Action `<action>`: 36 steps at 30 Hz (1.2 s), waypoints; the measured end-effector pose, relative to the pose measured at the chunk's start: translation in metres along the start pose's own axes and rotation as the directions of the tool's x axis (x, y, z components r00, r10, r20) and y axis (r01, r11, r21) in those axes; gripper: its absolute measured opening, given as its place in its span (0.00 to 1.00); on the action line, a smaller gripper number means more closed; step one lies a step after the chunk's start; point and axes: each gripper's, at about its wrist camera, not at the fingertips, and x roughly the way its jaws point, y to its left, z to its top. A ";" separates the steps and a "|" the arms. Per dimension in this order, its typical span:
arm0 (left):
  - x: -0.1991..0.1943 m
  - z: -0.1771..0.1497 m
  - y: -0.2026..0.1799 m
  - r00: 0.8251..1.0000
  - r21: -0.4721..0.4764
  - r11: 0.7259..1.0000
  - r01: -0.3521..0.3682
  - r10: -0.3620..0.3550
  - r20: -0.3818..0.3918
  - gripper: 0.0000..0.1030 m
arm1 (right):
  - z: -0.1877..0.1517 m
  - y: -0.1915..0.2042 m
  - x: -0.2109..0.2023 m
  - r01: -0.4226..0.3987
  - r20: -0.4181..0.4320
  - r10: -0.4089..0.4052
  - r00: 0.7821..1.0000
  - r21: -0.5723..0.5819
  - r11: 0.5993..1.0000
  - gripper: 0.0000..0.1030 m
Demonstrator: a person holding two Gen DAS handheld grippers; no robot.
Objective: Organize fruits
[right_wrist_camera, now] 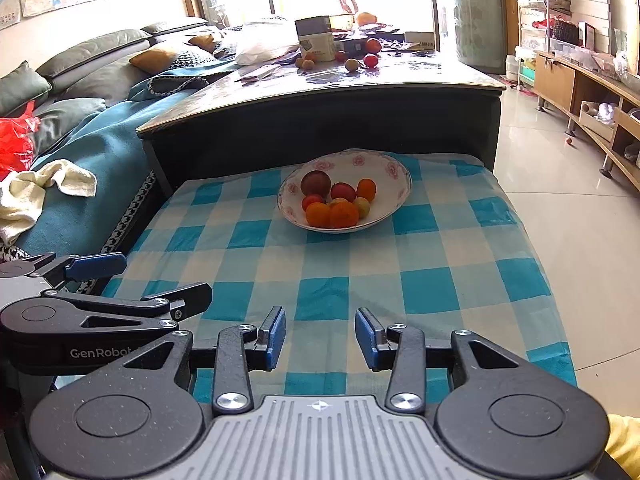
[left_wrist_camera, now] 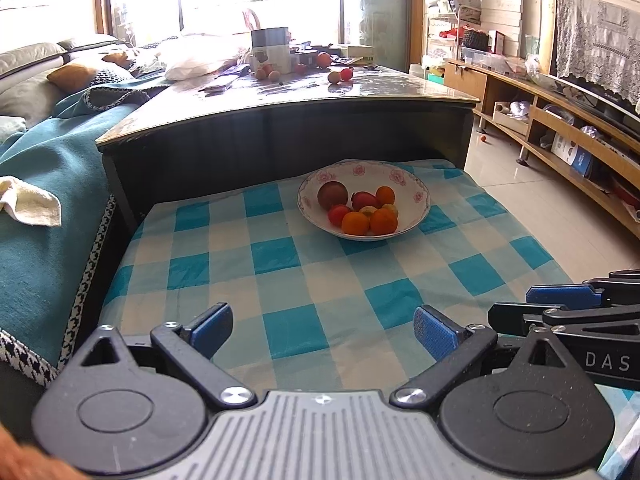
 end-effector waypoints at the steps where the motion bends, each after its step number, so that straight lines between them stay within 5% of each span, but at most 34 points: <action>1: -0.002 -0.001 -0.001 1.000 0.001 1.000 -0.004 0.004 0.000 1.00 | -0.001 0.000 -0.001 0.000 0.000 0.000 1.000 0.000 1.000 0.34; 36: -0.020 -0.030 -0.008 0.998 -0.006 0.999 -0.041 0.041 -0.056 1.00 | -0.037 0.012 -0.026 -0.021 -0.025 0.021 0.999 -0.008 1.000 0.35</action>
